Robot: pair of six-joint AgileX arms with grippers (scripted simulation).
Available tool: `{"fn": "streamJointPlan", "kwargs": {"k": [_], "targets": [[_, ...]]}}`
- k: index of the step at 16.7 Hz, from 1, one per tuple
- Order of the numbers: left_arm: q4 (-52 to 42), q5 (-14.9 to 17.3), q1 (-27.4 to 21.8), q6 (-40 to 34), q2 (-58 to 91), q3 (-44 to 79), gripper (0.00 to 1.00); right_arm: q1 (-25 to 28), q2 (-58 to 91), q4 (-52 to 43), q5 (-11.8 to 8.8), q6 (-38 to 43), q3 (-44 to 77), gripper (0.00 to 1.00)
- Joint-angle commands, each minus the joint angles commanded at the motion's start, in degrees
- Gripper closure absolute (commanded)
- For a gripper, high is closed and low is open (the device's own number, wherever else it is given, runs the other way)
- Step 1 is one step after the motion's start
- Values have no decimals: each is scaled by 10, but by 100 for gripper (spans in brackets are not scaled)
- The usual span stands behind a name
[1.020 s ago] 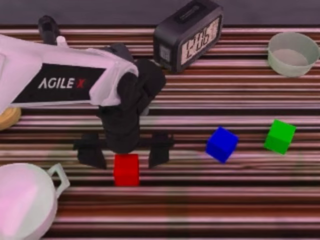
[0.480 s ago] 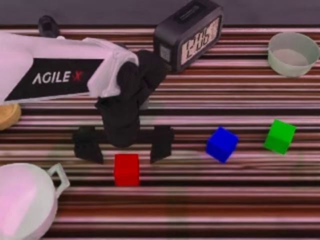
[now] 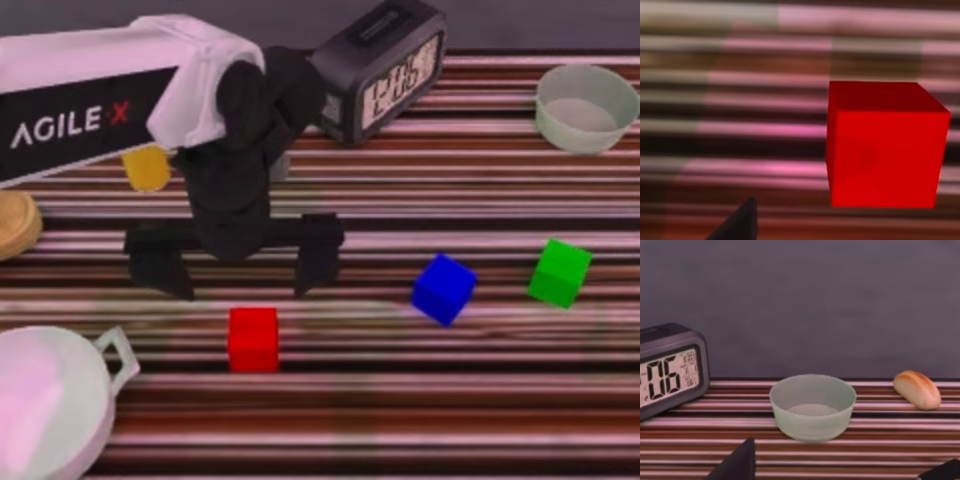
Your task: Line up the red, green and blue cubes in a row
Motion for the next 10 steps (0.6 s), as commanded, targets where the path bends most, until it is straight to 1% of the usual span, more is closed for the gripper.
{"fn": "streamJointPlan", "kwargs": {"k": [3, 5, 7, 10], "targets": [[5, 0, 0, 0, -3, -6, 0, 1, 6, -4, 0, -3, 6, 0], [22, -2, 14, 1, -33, -32, 0, 7, 34, -23, -2, -19, 33, 0], [50, -3, 38, 4, -87, -76, 0, 15, 85, -55, -2, -45, 82, 0], [112, -6, 88, 14, -211, -170, 0, 30, 205, -124, -2, -100, 184, 0]]}}
